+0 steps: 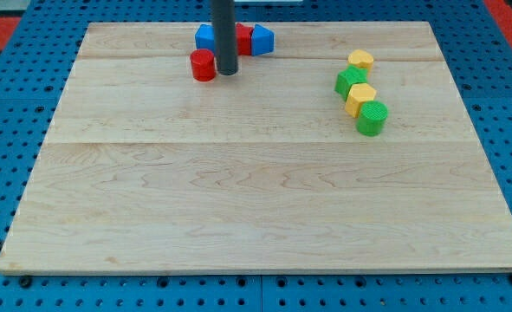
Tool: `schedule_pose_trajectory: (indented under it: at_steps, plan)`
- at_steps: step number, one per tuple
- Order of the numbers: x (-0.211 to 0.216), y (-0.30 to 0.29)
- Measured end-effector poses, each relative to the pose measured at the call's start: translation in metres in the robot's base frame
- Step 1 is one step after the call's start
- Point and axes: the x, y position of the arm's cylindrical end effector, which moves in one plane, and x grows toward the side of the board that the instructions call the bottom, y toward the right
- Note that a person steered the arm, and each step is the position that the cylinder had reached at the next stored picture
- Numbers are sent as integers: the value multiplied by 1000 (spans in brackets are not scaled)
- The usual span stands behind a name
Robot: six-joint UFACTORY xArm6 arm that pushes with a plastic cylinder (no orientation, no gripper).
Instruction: Push the red star below the red circle
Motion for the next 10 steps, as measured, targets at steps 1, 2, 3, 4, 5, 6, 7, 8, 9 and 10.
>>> schedule_pose_trajectory:
  at_steps: [1,2,3,4,5,6,7,8,9,10]
  plan:
    - [-25,79]
    - [-60,130]
    - [-109,159]
    - [-110,134]
    - [-109,78]
    - [-108,27]
    - [-103,5]
    - [-71,12]
    - [-48,12]
    - [-31,12]
